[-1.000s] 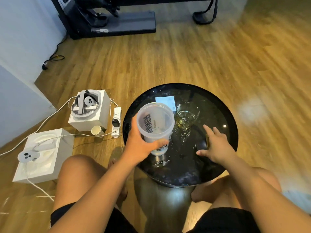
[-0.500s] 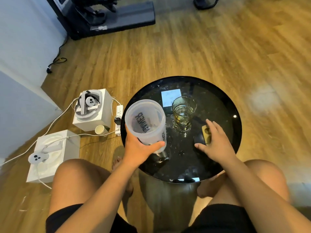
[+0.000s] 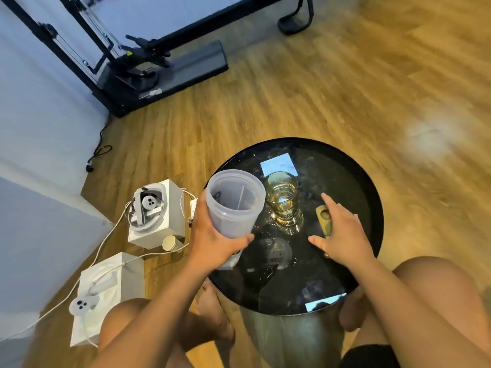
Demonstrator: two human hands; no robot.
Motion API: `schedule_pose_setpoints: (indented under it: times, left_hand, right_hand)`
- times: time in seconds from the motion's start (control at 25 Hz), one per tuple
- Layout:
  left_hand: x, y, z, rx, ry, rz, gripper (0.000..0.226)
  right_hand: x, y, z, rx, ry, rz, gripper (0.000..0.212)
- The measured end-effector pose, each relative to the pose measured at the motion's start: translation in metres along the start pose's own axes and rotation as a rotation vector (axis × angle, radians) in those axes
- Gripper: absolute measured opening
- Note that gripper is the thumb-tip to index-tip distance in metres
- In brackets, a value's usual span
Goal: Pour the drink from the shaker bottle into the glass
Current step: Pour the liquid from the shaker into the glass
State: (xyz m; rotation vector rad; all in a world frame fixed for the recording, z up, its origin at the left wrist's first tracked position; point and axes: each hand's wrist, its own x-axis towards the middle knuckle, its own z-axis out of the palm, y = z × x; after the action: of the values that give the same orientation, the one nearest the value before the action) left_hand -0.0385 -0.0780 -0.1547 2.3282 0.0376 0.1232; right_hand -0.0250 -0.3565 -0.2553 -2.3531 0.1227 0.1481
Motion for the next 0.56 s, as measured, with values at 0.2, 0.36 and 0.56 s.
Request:
schedule_pose_setpoints:
  times: [0.2,0.36,0.56]
  left_hand:
    - [0.018,0.012,-0.008,0.136,-0.1,0.073,0.116]
    - [0.027,0.016,-0.011,0.21,-0.132,0.086,0.113]
    - [0.038,0.015,-0.013,0.28,-0.163,0.1,0.113]
  right_hand:
    - [0.005,0.0,-0.002,-0.017,-0.03,0.006,0.105]
    - [0.003,0.0,-0.003,-0.015,-0.026,-0.031,0.098]
    - [0.002,0.003,-0.005,-0.034,0.042,-0.029,0.091]
